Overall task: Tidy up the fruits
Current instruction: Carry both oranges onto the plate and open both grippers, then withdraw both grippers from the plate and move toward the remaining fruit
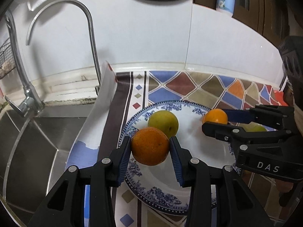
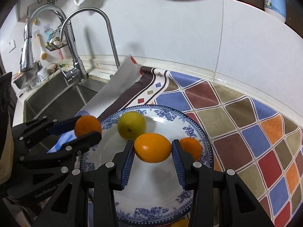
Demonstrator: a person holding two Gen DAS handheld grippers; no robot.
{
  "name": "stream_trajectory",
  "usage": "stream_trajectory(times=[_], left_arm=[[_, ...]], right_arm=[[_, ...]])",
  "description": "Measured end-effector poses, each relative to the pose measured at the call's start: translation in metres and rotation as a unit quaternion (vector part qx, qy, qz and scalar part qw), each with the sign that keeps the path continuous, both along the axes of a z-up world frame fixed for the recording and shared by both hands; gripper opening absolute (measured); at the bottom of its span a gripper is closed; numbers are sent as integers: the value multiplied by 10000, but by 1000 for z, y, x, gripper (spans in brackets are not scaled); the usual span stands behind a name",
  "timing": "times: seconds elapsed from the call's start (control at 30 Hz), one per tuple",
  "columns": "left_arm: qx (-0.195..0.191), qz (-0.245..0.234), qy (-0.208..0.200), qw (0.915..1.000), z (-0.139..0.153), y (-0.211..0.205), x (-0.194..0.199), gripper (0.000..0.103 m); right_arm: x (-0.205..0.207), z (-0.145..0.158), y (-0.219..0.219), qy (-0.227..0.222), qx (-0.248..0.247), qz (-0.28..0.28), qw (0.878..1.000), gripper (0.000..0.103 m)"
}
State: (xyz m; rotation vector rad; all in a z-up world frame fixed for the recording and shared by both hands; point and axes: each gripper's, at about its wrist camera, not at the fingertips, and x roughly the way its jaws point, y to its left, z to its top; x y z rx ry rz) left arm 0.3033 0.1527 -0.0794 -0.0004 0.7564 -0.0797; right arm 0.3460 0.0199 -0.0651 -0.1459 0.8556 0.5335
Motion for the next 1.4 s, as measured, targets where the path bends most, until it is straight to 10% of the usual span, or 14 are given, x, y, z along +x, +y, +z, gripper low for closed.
stream_trajectory(times=[0.5,1.4], left_arm=[[148,120,-266,9995,16,-2,-9,51],[274,167,-1313,9908,96,-55,-128,78]], right_arm=[[-1,1,-7,-54,-13,-248,9997,50],[-131,83,-83,-1370,87,-999,9855,68]])
